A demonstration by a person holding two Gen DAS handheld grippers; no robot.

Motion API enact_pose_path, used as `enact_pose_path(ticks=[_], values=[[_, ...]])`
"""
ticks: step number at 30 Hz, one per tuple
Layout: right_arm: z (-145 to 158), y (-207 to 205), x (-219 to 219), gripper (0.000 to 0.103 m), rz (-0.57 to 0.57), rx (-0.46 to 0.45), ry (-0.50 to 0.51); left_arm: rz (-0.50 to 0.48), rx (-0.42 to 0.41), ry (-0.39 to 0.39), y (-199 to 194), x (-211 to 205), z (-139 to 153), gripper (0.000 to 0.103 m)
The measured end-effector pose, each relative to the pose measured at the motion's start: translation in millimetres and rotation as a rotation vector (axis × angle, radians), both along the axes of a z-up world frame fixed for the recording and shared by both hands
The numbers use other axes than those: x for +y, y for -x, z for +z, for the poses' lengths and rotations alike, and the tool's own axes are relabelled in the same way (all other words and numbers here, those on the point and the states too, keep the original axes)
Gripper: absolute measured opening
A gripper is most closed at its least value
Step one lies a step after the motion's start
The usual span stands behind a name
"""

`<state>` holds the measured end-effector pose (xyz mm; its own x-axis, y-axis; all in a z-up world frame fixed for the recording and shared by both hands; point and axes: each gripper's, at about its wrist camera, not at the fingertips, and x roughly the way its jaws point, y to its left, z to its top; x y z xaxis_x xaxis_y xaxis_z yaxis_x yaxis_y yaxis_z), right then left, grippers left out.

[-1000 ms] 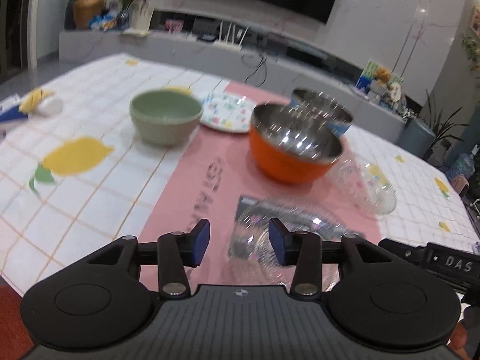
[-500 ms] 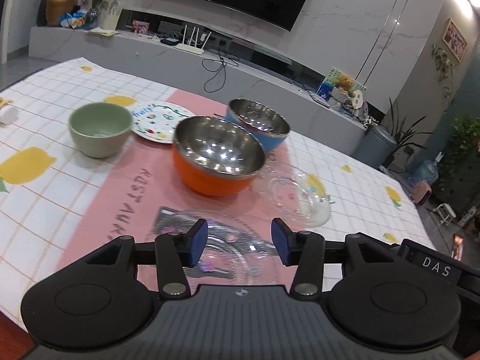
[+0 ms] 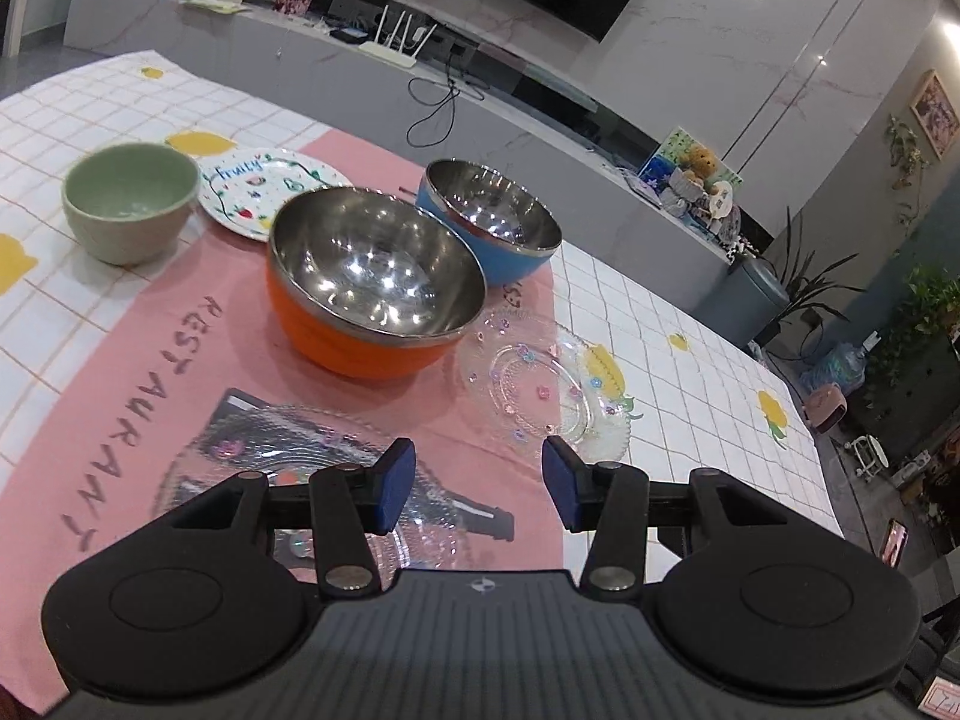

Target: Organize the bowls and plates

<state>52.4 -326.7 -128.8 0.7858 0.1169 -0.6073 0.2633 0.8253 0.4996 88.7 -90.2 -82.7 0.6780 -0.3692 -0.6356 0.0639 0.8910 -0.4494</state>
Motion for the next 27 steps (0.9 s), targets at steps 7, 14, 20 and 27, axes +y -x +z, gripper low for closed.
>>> enact_pose_path(ticks=[7,14,20,27], values=[[-12.2,-21.1,-9.3,0.065,-0.009,0.036,0.004,0.012,0.018,-0.020,-16.7,-12.4,-11.9,0.054],[-26.1,-46.5,-17.2,0.054,-0.003,0.063,-0.048,0.056,0.072,0.021,-34.9,-15.4,-30.6,0.054],[-32.4,-68.2,-19.7,0.049,-0.002,0.070,-0.043,0.076,0.083,0.037,-48.3,-23.2,-35.0,0.050],[-40.0,-82.2,-32.3,0.043,-0.037,0.089,-0.063,0.069,0.086,-0.005,-66.4,-43.5,-40.7,0.045]])
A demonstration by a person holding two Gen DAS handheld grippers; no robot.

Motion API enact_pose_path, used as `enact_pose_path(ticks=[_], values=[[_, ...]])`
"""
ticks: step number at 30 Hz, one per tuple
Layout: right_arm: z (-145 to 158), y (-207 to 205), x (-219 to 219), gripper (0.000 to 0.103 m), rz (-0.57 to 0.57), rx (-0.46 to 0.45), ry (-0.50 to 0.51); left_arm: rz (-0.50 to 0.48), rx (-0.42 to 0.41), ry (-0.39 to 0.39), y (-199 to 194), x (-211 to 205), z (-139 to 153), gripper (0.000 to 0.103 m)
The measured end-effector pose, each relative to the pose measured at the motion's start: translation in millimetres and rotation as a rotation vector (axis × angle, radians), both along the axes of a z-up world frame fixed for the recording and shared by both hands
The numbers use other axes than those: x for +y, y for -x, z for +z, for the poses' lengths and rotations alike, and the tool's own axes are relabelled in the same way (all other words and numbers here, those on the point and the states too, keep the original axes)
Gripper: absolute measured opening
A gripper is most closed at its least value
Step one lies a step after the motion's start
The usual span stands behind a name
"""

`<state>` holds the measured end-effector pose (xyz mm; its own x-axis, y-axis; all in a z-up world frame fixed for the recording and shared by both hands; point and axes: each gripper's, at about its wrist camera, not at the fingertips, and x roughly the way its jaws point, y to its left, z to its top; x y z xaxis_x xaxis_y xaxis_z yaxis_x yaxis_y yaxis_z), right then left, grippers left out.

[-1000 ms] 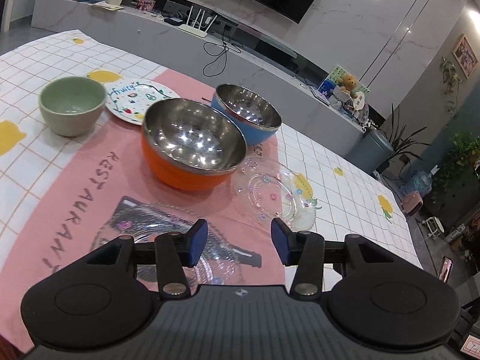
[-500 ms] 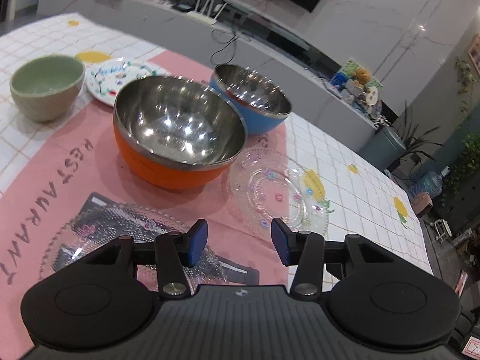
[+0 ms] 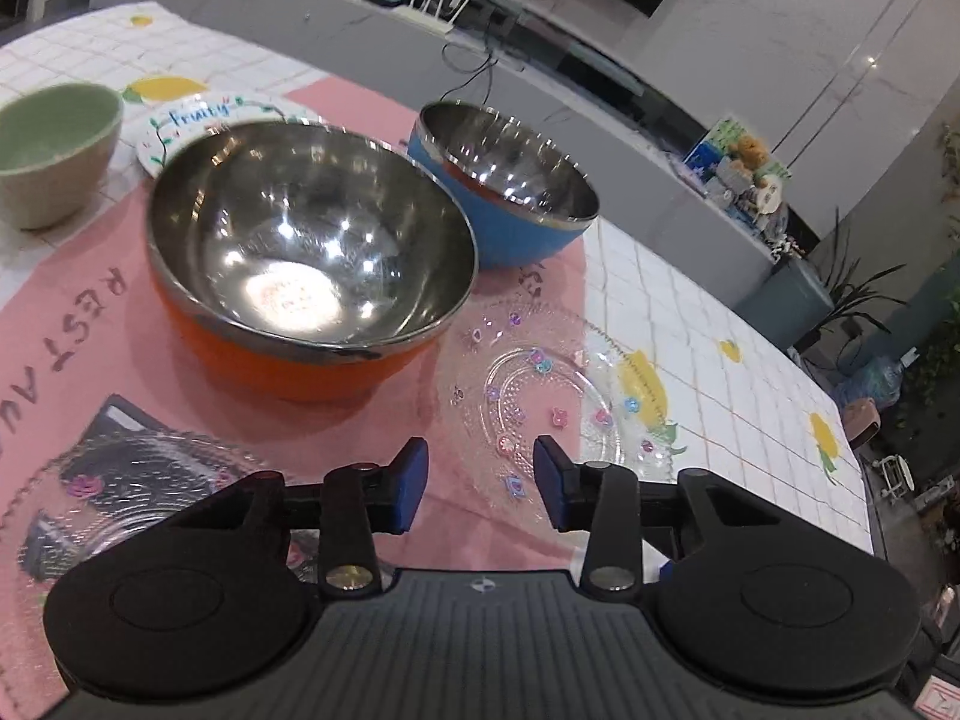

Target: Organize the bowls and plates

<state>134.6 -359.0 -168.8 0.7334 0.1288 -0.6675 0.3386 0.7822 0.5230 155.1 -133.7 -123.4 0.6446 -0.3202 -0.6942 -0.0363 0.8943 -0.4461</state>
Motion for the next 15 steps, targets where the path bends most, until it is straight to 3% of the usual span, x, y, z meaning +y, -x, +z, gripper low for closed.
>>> enact_pose_path(ticks=[6,9,11,15], values=[[-7.5,-10.9,-5.9,0.028,-0.020,0.010,-0.054,-0.012,0.036,-0.015,-14.9,-9.5,-10.5,0.039],[-9.5,-14.0,-8.0,0.016,-0.022,0.011,-0.052,-0.011,0.034,-0.038,-19.0,-11.4,-11.1,0.029],[-12.3,-14.4,-11.7,0.013,-0.021,0.005,-0.083,-0.010,0.039,-0.054,-20.5,-10.7,-12.0,0.017],[-14.8,-13.3,-14.7,0.006,-0.018,-0.012,-0.121,-0.013,0.054,-0.031,-20.4,-6.5,-12.0,0.015]])
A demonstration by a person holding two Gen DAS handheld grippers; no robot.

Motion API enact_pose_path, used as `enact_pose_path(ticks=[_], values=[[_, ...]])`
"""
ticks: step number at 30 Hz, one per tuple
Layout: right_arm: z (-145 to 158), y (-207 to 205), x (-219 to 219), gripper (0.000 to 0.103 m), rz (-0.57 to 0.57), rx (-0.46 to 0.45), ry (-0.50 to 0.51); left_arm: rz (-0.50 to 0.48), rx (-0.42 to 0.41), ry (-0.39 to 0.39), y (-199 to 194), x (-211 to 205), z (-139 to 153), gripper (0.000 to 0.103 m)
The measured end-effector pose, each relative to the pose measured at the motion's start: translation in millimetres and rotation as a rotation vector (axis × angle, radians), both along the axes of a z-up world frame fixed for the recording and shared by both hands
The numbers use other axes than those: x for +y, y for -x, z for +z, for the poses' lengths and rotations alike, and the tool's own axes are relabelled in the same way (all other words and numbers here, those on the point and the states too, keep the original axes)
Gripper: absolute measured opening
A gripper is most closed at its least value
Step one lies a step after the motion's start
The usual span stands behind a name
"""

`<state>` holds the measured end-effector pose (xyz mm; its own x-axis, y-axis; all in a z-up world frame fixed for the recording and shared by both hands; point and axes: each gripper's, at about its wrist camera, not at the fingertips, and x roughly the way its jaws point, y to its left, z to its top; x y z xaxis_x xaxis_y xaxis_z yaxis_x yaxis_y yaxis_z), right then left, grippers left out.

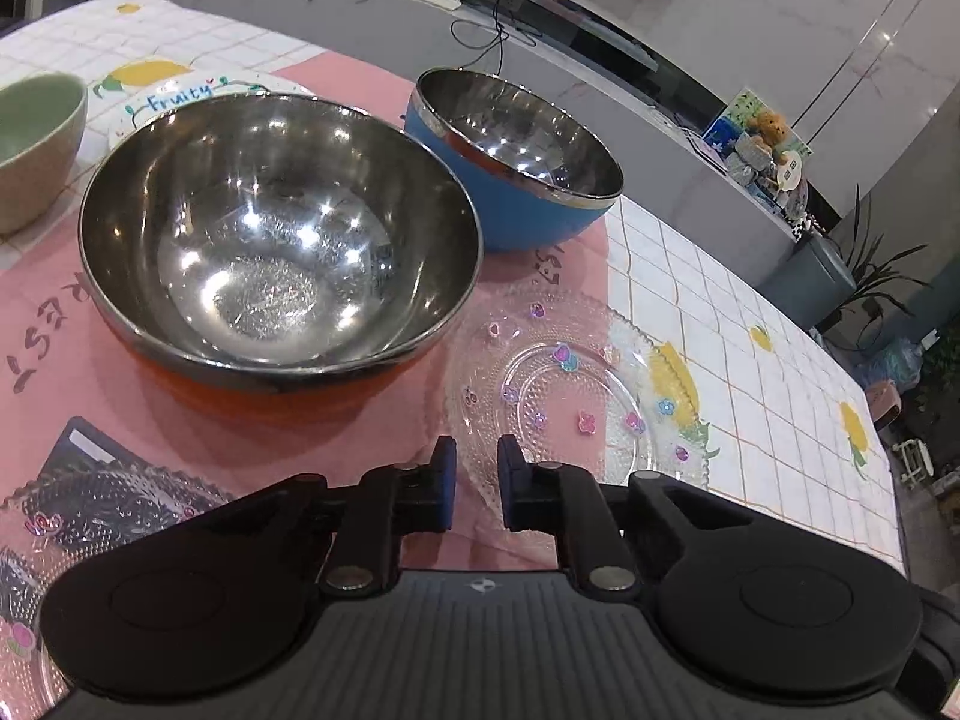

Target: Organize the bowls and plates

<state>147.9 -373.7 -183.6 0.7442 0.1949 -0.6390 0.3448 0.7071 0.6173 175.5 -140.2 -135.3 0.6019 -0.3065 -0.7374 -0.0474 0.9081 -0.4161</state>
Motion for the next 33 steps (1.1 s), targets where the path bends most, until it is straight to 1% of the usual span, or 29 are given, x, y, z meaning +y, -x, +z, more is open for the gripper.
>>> enact_pose_path(ticks=[6,10,14,15,17,19,20,21,22,23,28,30,31,33], values=[[3.9,16.3,-8.9,0.005,-0.020,0.008,-0.005,-0.029,0.029,0.015,14.7,-4.3,5.0,0.013],[5.5,37.5,-19.8,0.005,-0.044,0.035,0.004,-0.071,0.070,0.008,30.1,-14.8,8.1,0.013],[1.5,59.1,-33.6,0.004,-0.088,0.037,-0.054,-0.096,0.073,0.004,35.9,-22.3,8.6,0.014],[1.0,60.5,-35.7,0.006,-0.088,0.035,-0.064,-0.096,0.073,-0.006,35.8,-23.3,9.0,0.016],[0.7,63.6,-38.5,0.012,-0.093,0.034,-0.068,-0.078,0.073,-0.018,33.5,-21.8,10.6,0.025],[4.8,67.1,-40.7,0.013,-0.114,0.018,-0.041,-0.054,0.047,-0.013,32.1,-17.0,12.6,0.033],[7.2,68.6,-42.3,0.020,-0.124,0.006,-0.020,-0.043,0.033,-0.009,30.0,-15.3,13.6,0.036],[8.8,68.9,-44.0,0.030,-0.131,-0.003,-0.010,-0.034,0.018,-0.001,29.0,-13.1,13.3,0.038],[9.7,68.7,-46.0,0.033,-0.137,-0.012,-0.005,-0.028,0.009,0.005,26.9,-12.0,13.0,0.040],[9.9,67.9,-48.1,0.034,-0.142,-0.018,-0.006,-0.025,0.004,0.006,24.8,-11.9,12.5,0.040],[7.9,58.8,-48.0,0.034,-0.141,-0.015,0.026,-0.030,-0.040,-0.018,16.5,-18.4,11.4,0.040],[5.7,54.2,-44.4,0.034,-0.129,-0.014,0.040,-0.037,-0.039,-0.026,13.9,-22.2,8.3,0.040],[4.6,51.8,-42.0,0.033,-0.123,-0.011,0.045,-0.040,-0.034,-0.028,10.5,-25.9,6.6,0.040],[2.9,47.7,-38.2,0.026,-0.114,-0.015,0.049,-0.051,-0.041,-0.036,8.9,-29.1,3.2,0.040]])
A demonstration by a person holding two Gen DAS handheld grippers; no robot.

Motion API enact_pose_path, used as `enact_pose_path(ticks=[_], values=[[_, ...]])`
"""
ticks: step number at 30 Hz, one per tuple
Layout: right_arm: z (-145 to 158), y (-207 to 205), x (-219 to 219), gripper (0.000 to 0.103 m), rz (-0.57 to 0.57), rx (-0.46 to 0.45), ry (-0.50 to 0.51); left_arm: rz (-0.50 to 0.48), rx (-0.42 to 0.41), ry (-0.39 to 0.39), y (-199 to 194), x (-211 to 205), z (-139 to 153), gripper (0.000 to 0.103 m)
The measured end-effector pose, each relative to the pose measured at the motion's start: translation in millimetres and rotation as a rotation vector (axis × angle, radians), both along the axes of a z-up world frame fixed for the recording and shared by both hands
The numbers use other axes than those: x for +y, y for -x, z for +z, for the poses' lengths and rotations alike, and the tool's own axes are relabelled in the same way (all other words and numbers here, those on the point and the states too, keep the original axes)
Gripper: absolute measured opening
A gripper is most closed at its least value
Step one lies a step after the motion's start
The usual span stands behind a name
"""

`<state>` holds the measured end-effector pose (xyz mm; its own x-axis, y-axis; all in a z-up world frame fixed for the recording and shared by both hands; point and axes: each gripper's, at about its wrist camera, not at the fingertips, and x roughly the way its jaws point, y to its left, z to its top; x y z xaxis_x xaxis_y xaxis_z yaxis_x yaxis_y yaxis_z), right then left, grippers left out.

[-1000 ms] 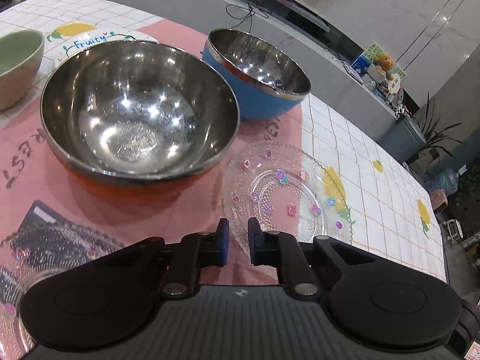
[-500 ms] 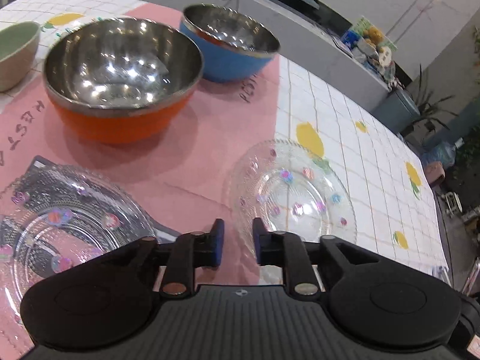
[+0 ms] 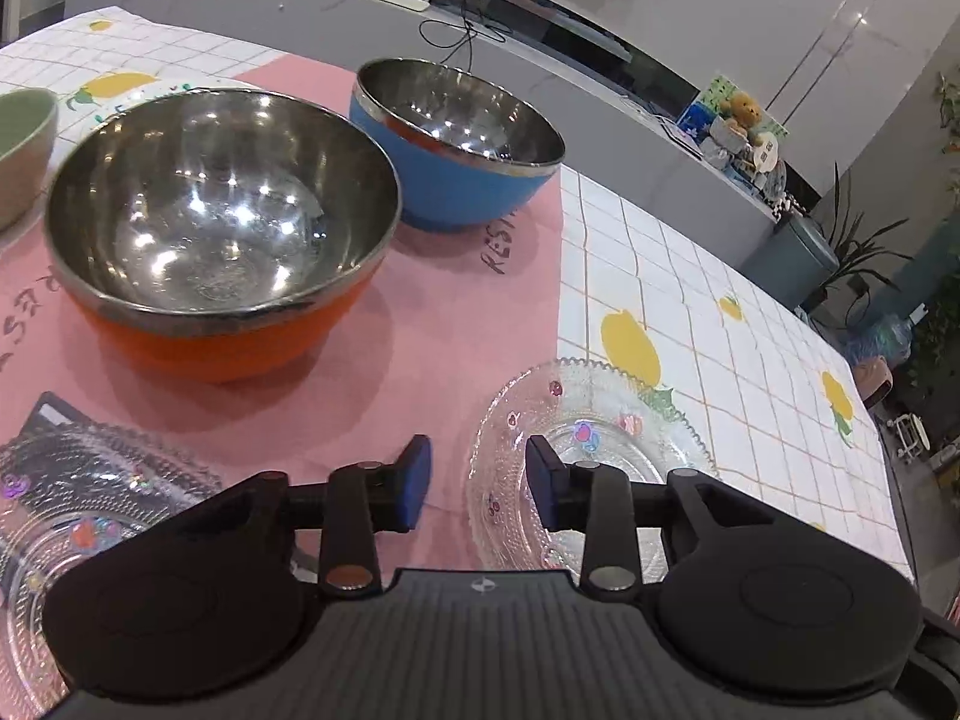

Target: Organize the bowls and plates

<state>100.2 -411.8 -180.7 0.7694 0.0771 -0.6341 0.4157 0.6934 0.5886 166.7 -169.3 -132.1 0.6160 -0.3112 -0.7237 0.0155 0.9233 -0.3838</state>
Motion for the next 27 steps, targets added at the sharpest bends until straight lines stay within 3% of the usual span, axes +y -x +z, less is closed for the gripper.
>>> enact_pose_path(ticks=[4,7,10,14,24,27], values=[[-2.7,-8.1,8.1,0.019,0.027,-0.003,0.003,-0.026,-0.026,-0.018,1.3,-2.3,-3.7,0.038],[-3.0,-11.7,11.8,0.016,0.036,-0.007,0.030,-0.051,-0.035,-0.042,0.4,-6.5,-4.1,0.025],[-6.0,-10.9,8.4,0.007,0.022,-0.007,0.030,-0.078,-0.046,-0.075,1.2,-8.6,-2.8,0.020],[-7.2,-9.2,3.3,0.006,0.019,-0.003,-0.009,-0.072,-0.031,-0.032,-0.3,-0.1,-1.6,0.015],[2.2,4.6,-2.2,0.006,0.015,0.004,-0.058,-0.088,-0.041,0.040,11.8,13.4,11.6,0.015],[4.4,10.9,-0.5,0.006,0.020,0.006,-0.070,-0.095,-0.050,0.030,18.6,15.1,15.0,0.015]])
